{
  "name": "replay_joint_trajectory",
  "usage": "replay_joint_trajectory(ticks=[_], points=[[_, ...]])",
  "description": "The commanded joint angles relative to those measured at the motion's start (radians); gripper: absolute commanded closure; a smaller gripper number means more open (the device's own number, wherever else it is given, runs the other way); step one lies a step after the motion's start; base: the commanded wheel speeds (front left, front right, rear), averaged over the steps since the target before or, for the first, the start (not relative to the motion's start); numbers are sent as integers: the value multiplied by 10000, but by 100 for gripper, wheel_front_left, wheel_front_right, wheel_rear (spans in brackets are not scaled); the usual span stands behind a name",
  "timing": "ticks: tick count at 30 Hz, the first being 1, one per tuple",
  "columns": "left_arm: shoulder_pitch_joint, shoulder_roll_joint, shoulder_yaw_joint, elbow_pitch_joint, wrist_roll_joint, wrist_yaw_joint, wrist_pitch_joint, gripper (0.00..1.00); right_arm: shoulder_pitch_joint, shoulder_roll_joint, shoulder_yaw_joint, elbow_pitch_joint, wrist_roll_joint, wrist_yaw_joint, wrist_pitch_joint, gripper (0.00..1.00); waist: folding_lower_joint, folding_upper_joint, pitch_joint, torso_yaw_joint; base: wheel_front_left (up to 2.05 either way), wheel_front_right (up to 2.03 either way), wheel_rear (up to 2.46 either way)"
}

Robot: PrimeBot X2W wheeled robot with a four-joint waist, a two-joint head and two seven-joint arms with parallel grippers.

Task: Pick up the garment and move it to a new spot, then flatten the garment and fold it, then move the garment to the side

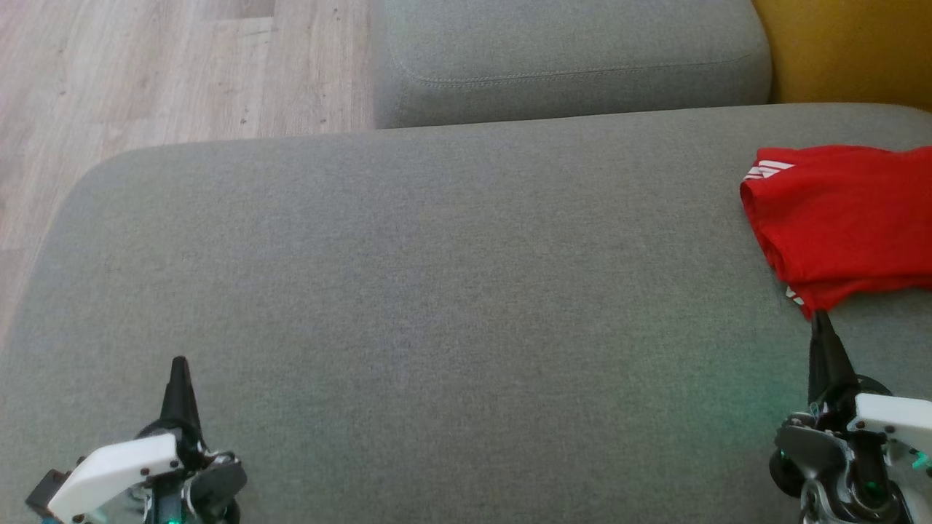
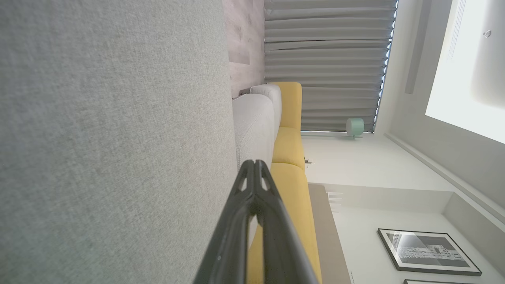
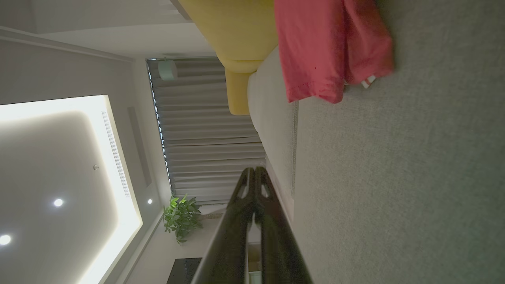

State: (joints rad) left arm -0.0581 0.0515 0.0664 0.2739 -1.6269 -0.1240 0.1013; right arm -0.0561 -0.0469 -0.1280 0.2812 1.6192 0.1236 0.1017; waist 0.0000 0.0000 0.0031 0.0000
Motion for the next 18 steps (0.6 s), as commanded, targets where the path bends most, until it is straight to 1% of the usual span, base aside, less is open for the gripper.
replay_joint_trajectory(ticks=[1,18], points=[[-492,53,390,-291,114,-67,52,100,-512,-83,202,-368,-57,71,66,100,0,0,0,0,0,0,0],[-494,39,410,-290,131,-67,67,100,-513,-72,187,-367,-69,71,79,100,0,0,0,0,0,0,0]])
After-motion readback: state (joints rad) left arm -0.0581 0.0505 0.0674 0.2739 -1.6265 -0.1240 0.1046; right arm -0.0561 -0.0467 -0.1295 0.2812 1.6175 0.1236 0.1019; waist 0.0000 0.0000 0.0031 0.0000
